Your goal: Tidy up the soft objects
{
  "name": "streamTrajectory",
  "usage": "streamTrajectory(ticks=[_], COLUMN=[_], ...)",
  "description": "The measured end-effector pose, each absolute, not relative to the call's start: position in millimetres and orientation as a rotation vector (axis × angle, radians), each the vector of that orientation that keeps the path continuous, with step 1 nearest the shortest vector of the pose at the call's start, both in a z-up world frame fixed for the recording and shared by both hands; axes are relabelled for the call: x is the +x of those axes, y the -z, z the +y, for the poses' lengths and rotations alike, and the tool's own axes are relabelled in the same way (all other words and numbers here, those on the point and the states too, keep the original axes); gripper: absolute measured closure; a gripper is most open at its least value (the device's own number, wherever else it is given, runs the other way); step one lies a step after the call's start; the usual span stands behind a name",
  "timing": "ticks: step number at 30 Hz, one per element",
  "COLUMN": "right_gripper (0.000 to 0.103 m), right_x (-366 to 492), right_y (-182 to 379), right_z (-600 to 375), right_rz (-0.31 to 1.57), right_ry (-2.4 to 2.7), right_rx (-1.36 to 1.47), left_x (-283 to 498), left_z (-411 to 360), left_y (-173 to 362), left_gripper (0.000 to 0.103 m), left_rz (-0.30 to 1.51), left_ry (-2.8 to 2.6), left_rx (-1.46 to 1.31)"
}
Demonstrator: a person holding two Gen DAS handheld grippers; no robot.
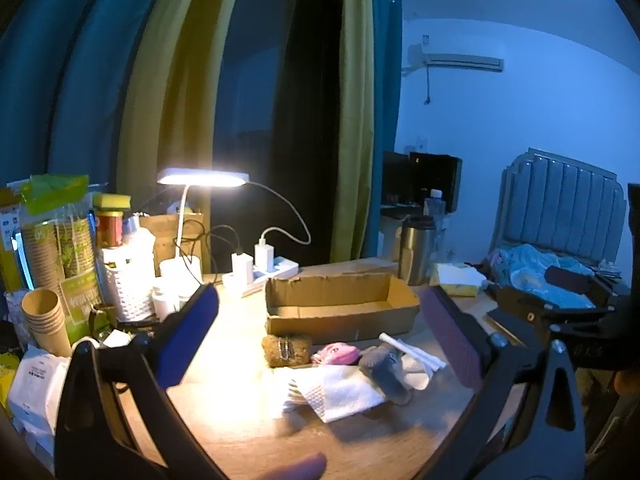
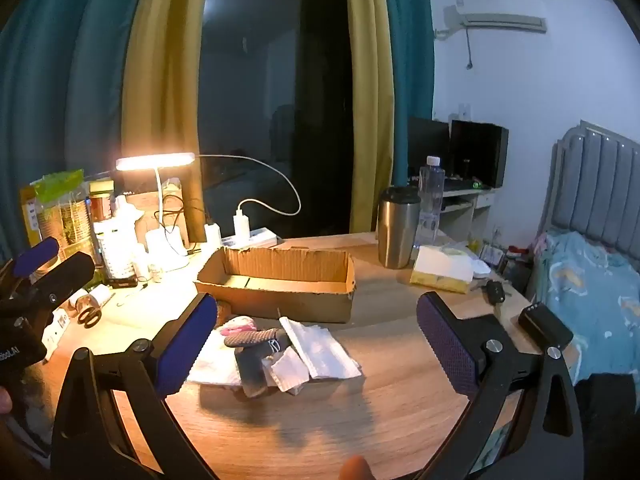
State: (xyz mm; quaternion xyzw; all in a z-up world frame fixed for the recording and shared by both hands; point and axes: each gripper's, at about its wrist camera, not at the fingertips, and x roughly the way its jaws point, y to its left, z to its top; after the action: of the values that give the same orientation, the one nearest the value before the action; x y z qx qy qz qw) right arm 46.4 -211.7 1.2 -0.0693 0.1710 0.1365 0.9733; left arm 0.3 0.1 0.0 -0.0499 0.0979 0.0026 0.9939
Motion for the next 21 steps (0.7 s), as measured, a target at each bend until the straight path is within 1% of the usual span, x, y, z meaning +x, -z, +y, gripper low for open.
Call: streamTrajectory(ticks=[2,4,8,21], right_gripper=[0.001,0.001,0.001,0.001], right_x=[45.6,52.6,50.1,47.0], right_y=[-1.0,-0.2,-1.8,-5.9], right_z=[-210.9,-213.7,-212.0,-215.9], right_rz=[0.335,0.397,0.38,0.332], right_ry=[-0.27,-0.277,-0.277,-0.278], right_rx=[-0.156,-0.121,-0.127,-0.136], left_x=[-0.4,-1.9,4.8,4.8], left_z=[0.6,-1.3,1.6,1.3], left_y=[0.5,2.6,4.6,5.3], left_gripper=[0.001,0.001,0.001,0.001], left_rz=[0.205,0.21,0.264,0.27], left_ry=[0.0,-0.009,-0.012,-0.017], left_rx=[-0.098,-0.091,-0.114,-0.119])
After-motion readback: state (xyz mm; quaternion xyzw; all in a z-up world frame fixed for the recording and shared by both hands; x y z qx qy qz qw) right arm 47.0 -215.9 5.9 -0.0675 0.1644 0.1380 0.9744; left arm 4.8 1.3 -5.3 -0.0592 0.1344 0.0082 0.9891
